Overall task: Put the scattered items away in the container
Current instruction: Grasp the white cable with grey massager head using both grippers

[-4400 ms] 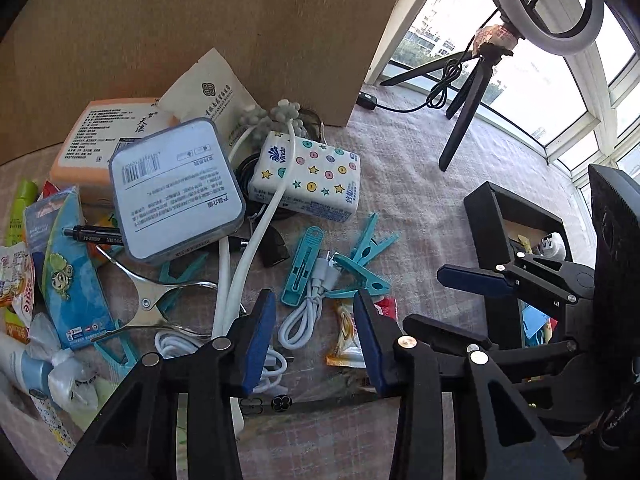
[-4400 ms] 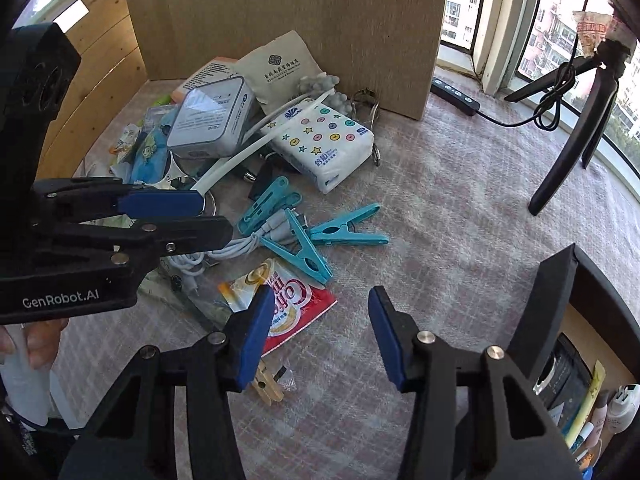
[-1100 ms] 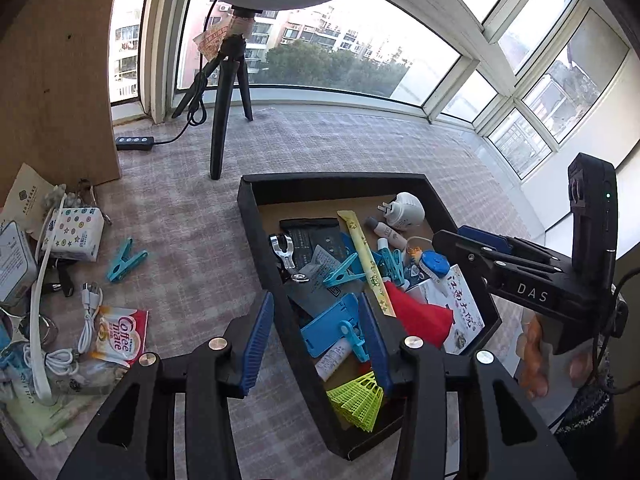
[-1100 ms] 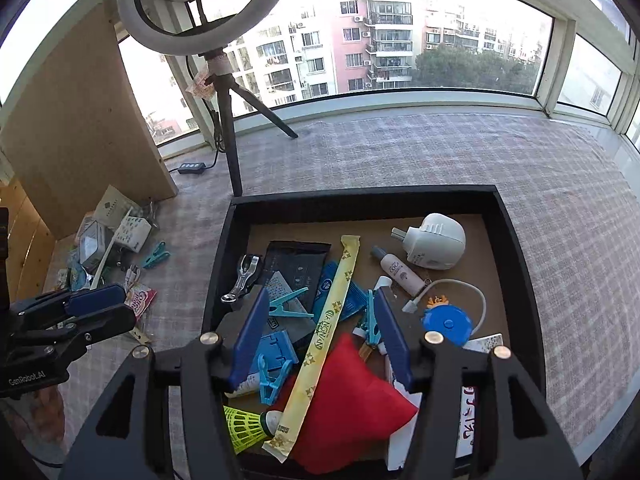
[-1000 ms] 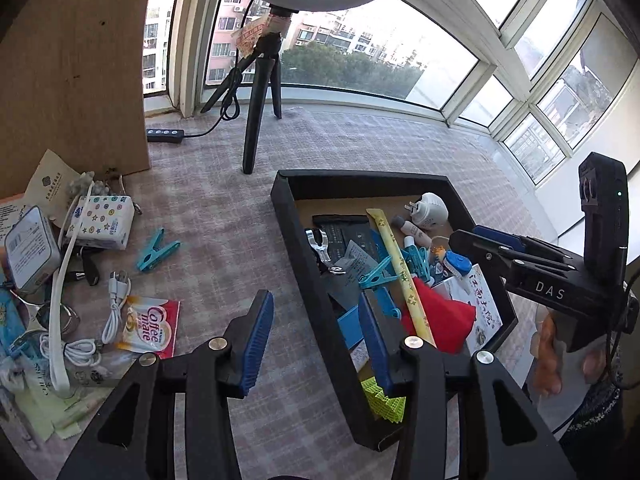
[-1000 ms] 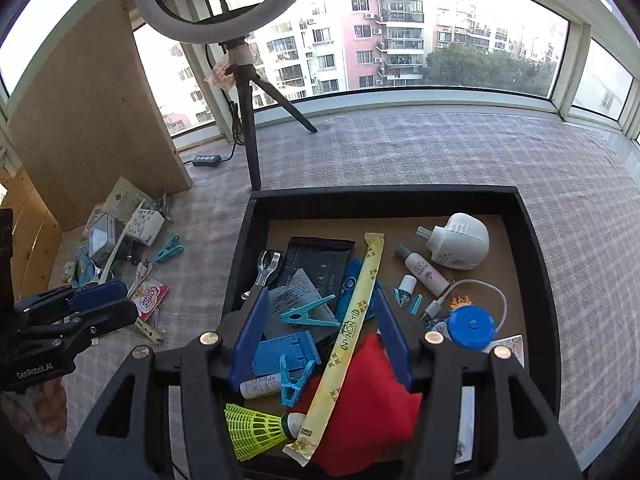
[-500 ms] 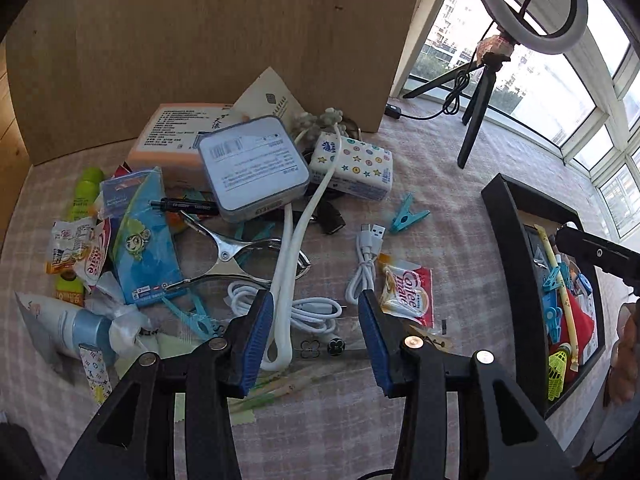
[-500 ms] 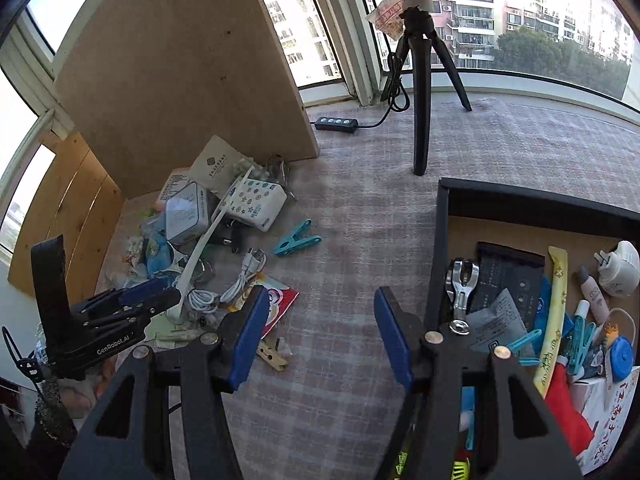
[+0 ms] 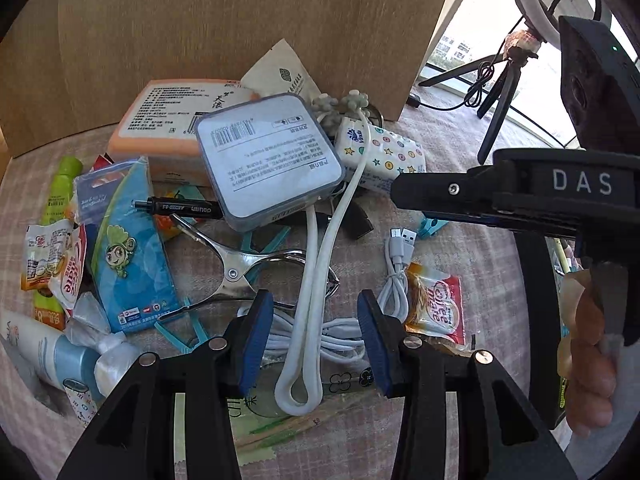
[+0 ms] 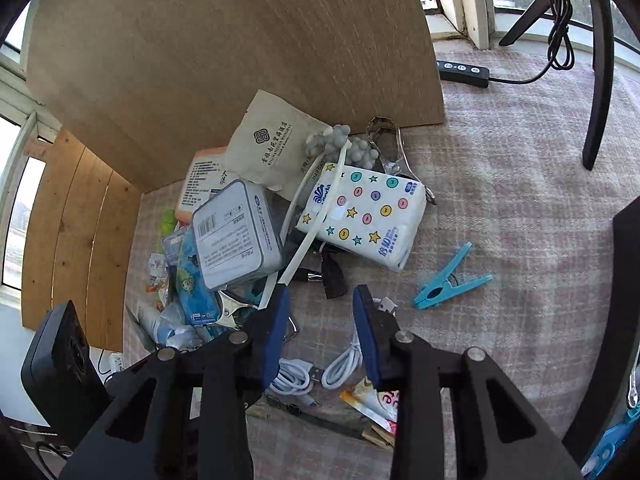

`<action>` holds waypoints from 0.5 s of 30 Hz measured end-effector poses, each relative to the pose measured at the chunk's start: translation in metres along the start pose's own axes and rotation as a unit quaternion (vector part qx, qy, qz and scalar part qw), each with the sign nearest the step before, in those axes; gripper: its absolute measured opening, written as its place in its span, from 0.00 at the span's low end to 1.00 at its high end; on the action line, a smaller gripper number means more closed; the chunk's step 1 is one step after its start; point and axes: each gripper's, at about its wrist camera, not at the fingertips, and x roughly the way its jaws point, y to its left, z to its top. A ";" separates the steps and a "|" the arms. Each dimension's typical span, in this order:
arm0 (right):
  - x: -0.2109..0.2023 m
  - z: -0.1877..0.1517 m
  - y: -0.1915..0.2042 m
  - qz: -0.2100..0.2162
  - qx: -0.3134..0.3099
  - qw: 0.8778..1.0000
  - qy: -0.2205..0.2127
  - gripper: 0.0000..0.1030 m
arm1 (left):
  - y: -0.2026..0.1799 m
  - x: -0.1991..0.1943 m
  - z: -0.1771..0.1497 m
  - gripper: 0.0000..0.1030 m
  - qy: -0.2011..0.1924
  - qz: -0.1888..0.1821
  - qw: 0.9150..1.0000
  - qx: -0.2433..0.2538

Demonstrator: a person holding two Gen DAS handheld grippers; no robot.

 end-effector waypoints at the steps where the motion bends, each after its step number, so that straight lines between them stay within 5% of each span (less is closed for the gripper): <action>1: 0.006 0.002 -0.001 0.006 0.009 1.000 0.004 0.31 | 0.000 0.001 0.002 0.39 0.000 -0.002 1.000 0.002; 9: 0.030 0.013 -0.004 0.021 0.047 0.999 0.015 0.29 | 0.002 0.010 0.009 0.36 0.009 -0.014 1.000 0.005; 15: 0.045 0.015 0.002 0.027 0.051 0.998 0.027 0.11 | 0.003 0.019 0.011 0.23 0.019 -0.024 1.000 0.003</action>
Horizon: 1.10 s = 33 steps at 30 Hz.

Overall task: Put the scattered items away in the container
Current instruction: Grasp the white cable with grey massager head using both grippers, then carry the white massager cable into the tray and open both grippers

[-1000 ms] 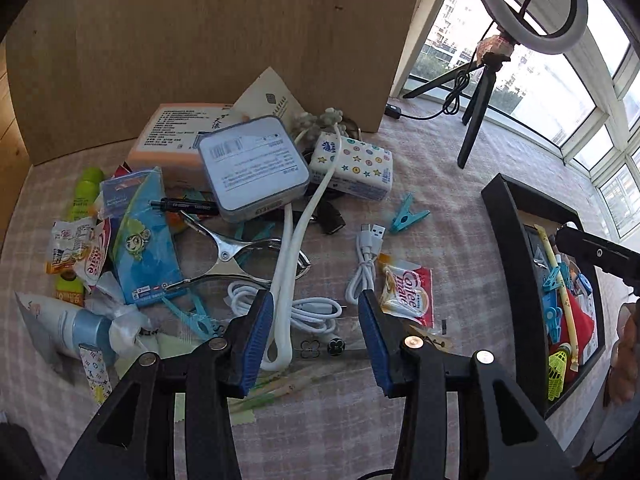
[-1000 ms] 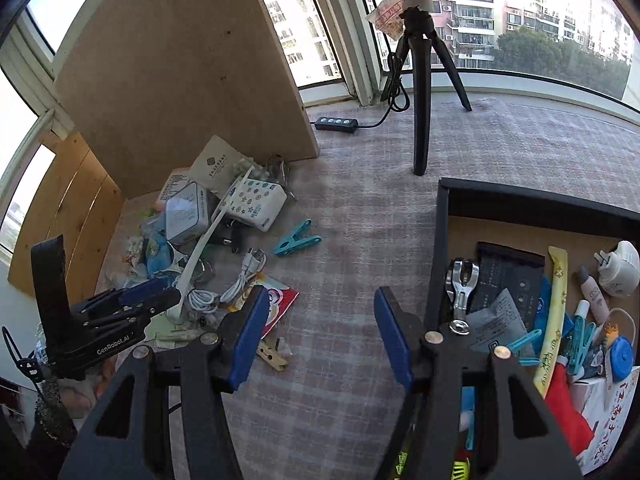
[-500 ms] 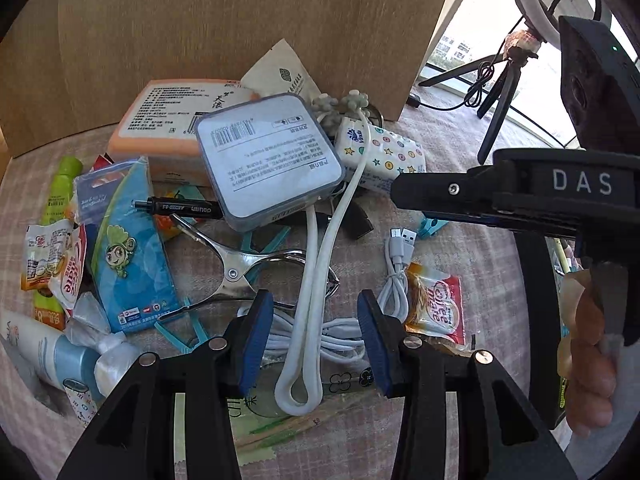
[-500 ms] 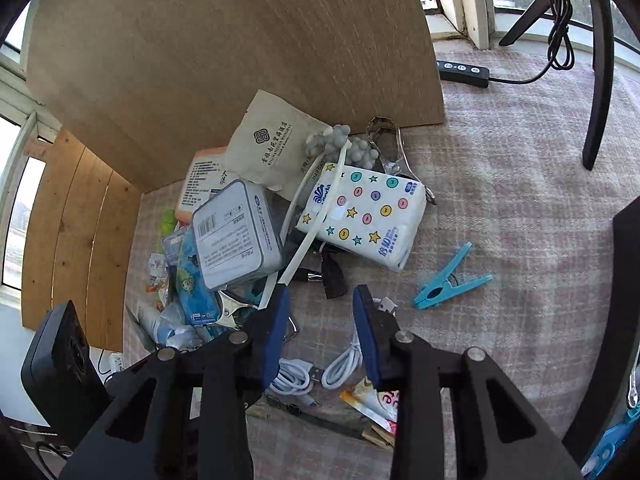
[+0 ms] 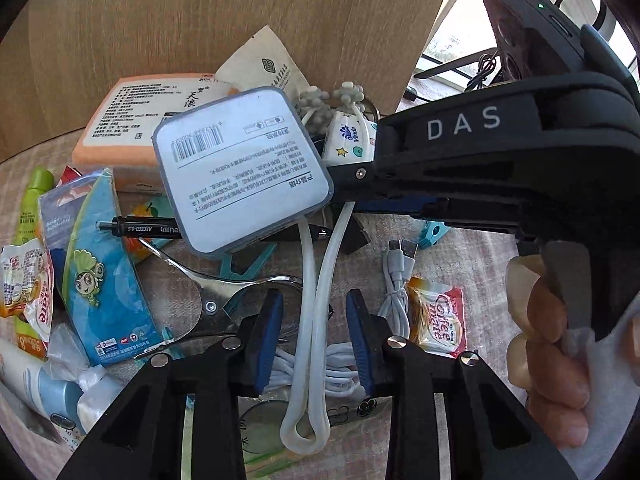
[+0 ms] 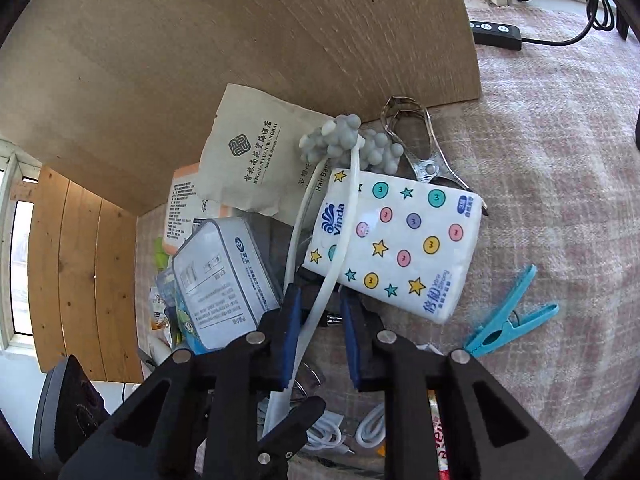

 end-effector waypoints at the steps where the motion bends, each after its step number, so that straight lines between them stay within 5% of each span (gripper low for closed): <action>1: 0.000 -0.002 0.001 0.002 0.002 1.000 0.000 0.10 | 0.001 0.001 0.000 0.16 0.002 -0.003 1.000 -0.004; 17: -0.102 -0.053 -0.003 0.066 -0.018 0.996 -0.055 0.06 | -0.045 -0.062 -0.042 0.12 -0.040 -0.091 0.995 0.009; 33: -0.236 -0.102 -0.090 0.001 0.019 0.988 -0.151 0.06 | -0.197 -0.070 -0.052 0.12 -0.028 -0.168 0.980 0.105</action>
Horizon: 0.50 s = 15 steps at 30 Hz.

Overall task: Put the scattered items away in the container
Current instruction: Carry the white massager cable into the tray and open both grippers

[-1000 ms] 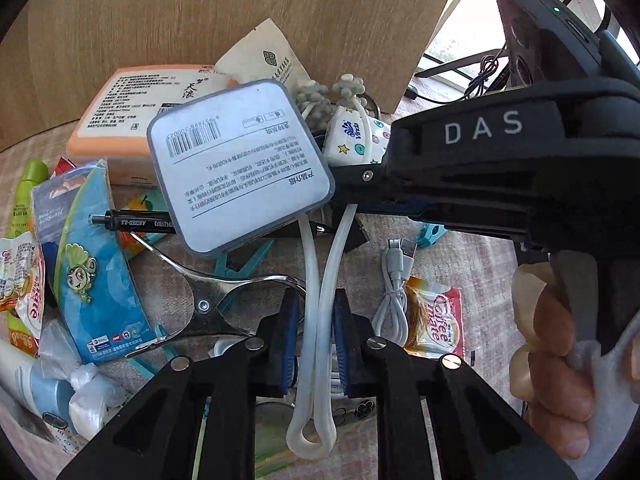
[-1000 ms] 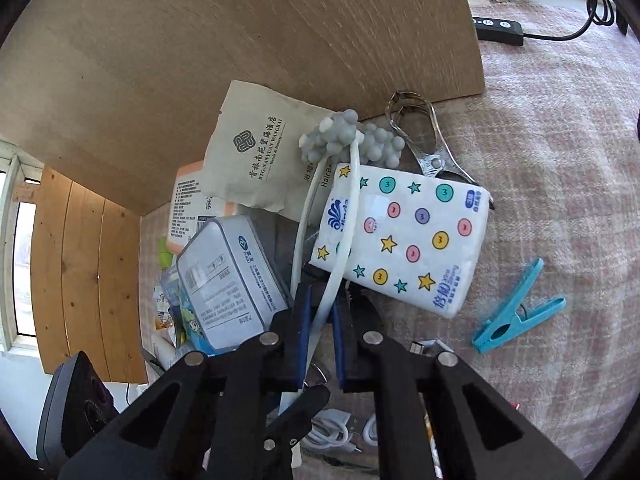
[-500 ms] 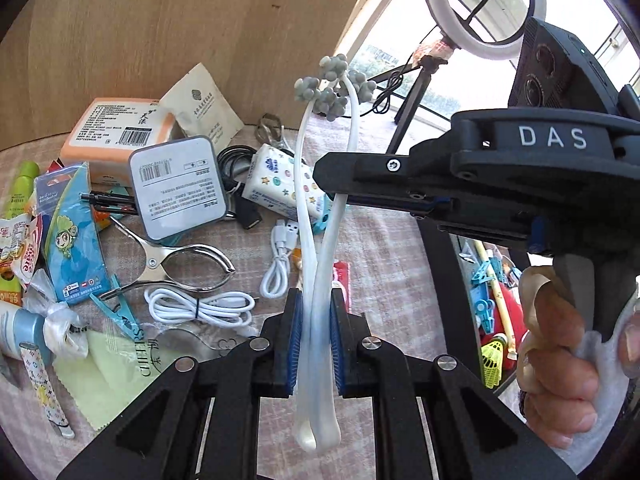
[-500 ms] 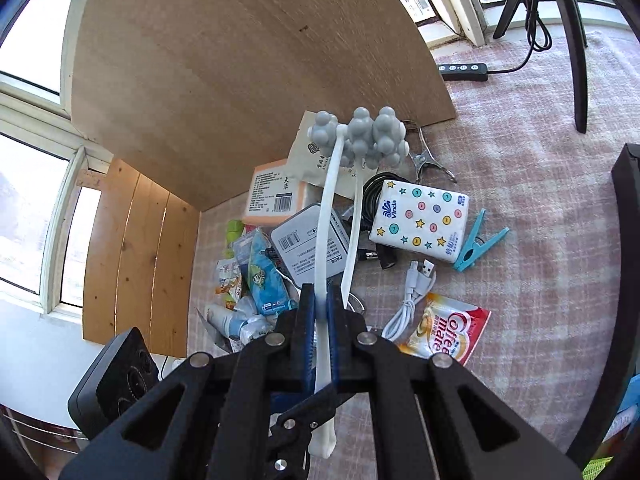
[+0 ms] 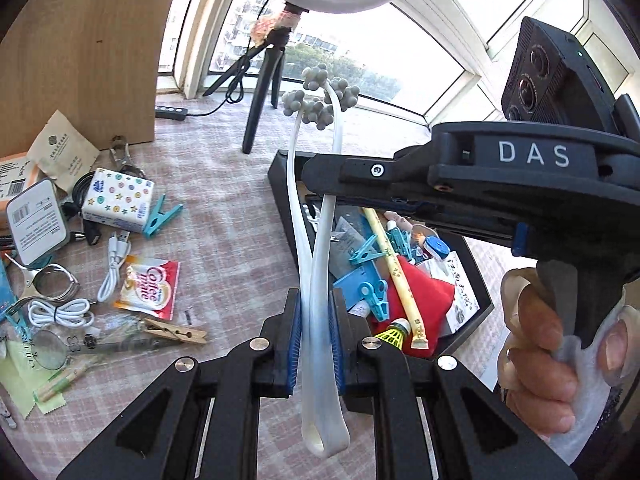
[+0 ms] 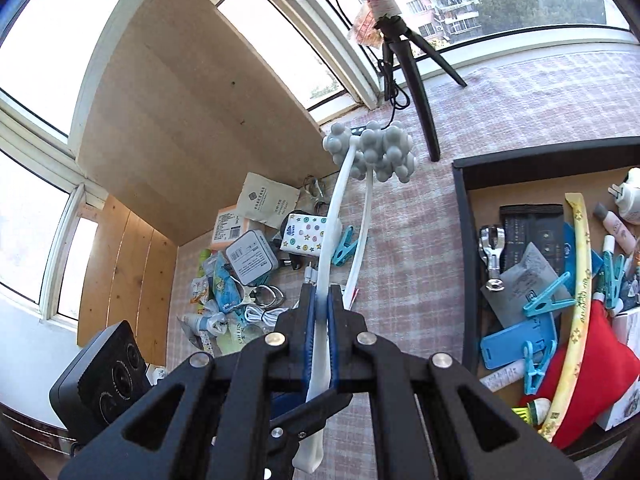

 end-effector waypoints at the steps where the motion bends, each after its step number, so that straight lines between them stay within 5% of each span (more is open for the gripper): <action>1: -0.008 0.000 -0.009 -0.008 0.005 1.000 -0.005 0.06 | -0.010 0.005 0.002 0.12 0.002 -0.006 1.000 0.007; 11: -0.065 -0.002 -0.080 -0.086 0.042 0.995 -0.038 0.06 | -0.093 0.050 0.011 0.11 0.024 -0.024 0.998 0.061; 13: -0.073 -0.003 -0.089 -0.125 0.038 0.990 -0.049 0.11 | -0.103 0.055 0.012 0.36 0.034 -0.002 0.997 0.073; 15: -0.079 -0.003 -0.098 -0.153 0.038 0.986 -0.052 0.29 | -0.105 0.052 0.011 0.44 0.025 0.001 0.997 0.078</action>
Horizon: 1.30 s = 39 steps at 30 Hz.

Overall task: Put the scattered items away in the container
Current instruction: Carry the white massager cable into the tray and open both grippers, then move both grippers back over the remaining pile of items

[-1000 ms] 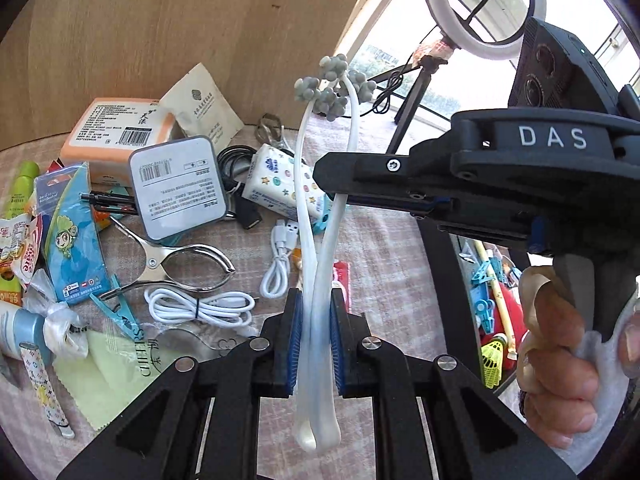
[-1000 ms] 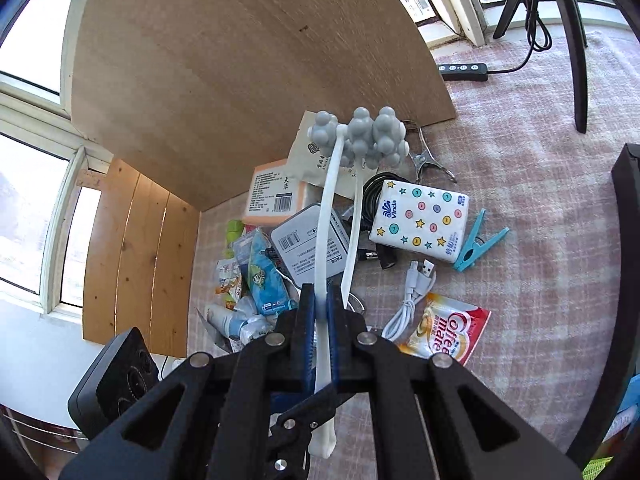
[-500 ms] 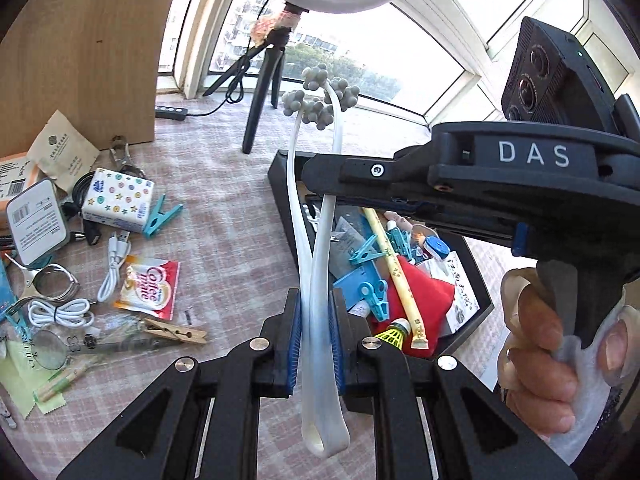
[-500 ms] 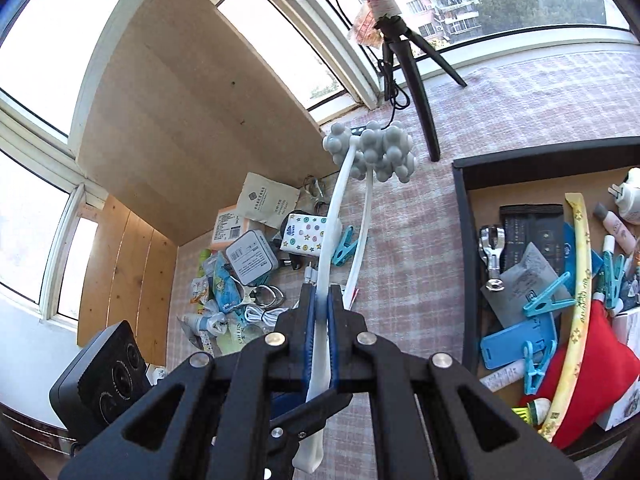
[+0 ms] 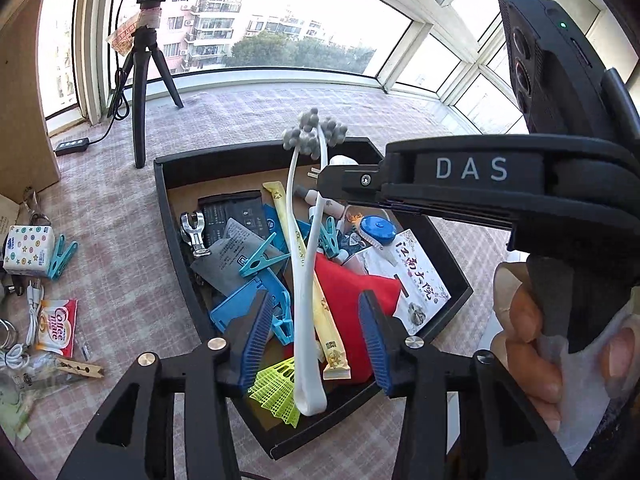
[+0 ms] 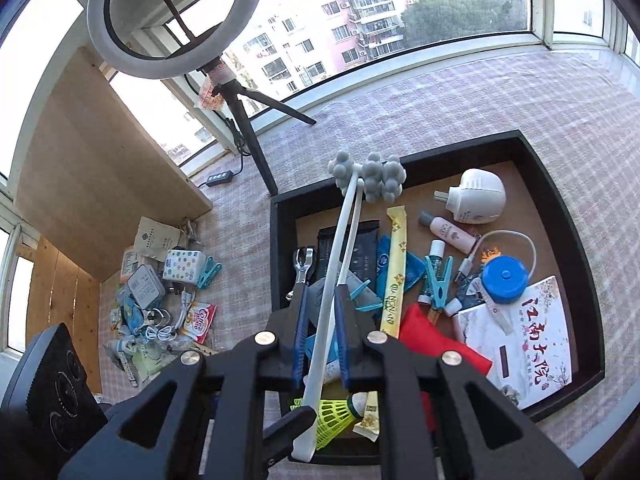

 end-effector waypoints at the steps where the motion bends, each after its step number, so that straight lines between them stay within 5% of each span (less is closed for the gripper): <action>1: -0.002 0.000 -0.003 -0.003 0.002 1.000 -0.006 0.39 | -0.001 -0.003 -0.002 0.44 -0.005 0.006 1.000 0.004; 7: -0.012 -0.002 0.003 -0.008 -0.028 0.999 -0.027 0.52 | 0.025 -0.012 -0.010 0.44 0.002 0.013 1.000 -0.019; 20: 0.026 -0.021 0.060 0.026 -0.083 0.996 0.003 0.57 | 0.119 -0.067 -0.051 0.44 -0.022 0.084 0.993 -0.078; 32: 0.075 -0.061 0.137 0.040 -0.221 0.972 0.064 0.59 | 0.249 -0.152 -0.146 0.44 -0.023 0.180 0.965 -0.189; 39: 0.110 -0.095 0.175 0.039 -0.312 0.943 0.112 0.59 | 0.280 -0.170 -0.203 0.44 -0.009 0.200 0.950 -0.238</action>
